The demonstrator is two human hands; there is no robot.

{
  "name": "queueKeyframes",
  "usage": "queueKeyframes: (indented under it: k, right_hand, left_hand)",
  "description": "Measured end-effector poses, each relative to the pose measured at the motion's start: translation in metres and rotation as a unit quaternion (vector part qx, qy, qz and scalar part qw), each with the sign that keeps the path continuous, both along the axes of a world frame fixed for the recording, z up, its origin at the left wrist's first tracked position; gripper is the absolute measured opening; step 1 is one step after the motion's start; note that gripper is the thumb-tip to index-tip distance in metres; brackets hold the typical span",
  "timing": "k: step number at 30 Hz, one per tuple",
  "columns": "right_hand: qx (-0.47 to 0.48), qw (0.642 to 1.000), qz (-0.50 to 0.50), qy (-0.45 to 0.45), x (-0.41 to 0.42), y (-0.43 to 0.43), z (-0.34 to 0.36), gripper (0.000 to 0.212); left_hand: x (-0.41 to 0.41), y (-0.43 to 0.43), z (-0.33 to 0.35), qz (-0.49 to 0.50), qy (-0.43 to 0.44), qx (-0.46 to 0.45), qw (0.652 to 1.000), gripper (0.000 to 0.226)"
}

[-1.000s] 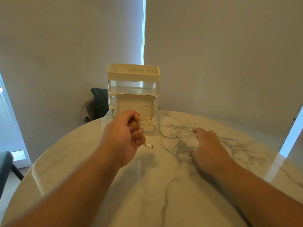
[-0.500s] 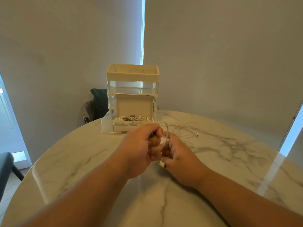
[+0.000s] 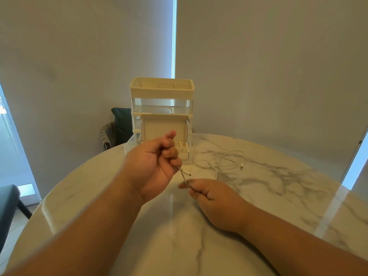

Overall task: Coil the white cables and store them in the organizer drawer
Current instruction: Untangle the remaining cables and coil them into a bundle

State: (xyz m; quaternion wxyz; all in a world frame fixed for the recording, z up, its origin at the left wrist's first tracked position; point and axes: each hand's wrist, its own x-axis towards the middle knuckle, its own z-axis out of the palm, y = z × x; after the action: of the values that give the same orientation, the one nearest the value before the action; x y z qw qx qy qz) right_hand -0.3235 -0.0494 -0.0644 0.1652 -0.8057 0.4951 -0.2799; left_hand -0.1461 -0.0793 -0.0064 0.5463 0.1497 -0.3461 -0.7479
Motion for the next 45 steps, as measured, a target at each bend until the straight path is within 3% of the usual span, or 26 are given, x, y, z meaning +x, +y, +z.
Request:
queueKeyframes:
  k: [7, 12, 17, 21, 28, 32, 36, 40, 41, 45]
  right_hand:
    - [-0.047, 0.993, -0.001, 0.110, 0.002, 0.005, 0.000, 0.034]
    - [-0.056, 0.984, 0.007, 0.170, 0.003, 0.007, 0.000, 0.032]
    - [-0.119, 0.980, -0.017, 0.156, 0.003, 0.010, 0.007, 0.024]
    - [-0.166, 0.973, -0.043, 0.152, 0.004, 0.017, 0.015, 0.023]
    - [-0.238, 0.957, -0.083, 0.143, -0.002, 0.015, 0.023, 0.016]
    - [-0.250, 0.958, -0.078, 0.120, -0.008, 0.019, 0.030, 0.020]
    - [-0.247, 0.957, -0.070, 0.133, -0.009, 0.023, 0.037, 0.013]
    - [-0.228, 0.968, -0.090, 0.054, -0.015, 0.021, 0.034, 0.012]
    - [-0.228, 0.968, -0.102, 0.040, -0.018, 0.019, 0.032, 0.009]
    - [-0.219, 0.970, -0.054, 0.089, -0.023, 0.017, 0.035, 0.026]
  left_hand:
    - [-0.009, -0.003, -0.013, 0.108, -0.099, 0.028, 0.989, 0.024]
    - [-0.013, -0.003, -0.016, 0.123, -0.112, 0.050, 0.985, 0.026]
    - [-0.023, -0.003, -0.020, 0.157, -0.217, -0.029, 0.963, 0.025]
    - [-0.028, 0.000, -0.029, 0.179, -0.342, -0.173, 0.906, 0.024]
    - [-0.030, 0.005, -0.037, 0.140, -0.538, -0.335, 0.760, 0.028]
    - [-0.030, 0.007, -0.035, 0.101, -0.538, -0.305, 0.779, 0.027]
    - [-0.030, 0.014, -0.027, 0.052, -0.502, -0.267, 0.821, 0.032]
    - [-0.027, 0.017, -0.024, 0.019, -0.568, -0.340, 0.749, 0.032]
    - [-0.026, 0.017, -0.024, -0.002, -0.568, -0.340, 0.750, 0.031]
    - [-0.026, 0.016, -0.026, -0.072, -0.505, -0.248, 0.824, 0.023]
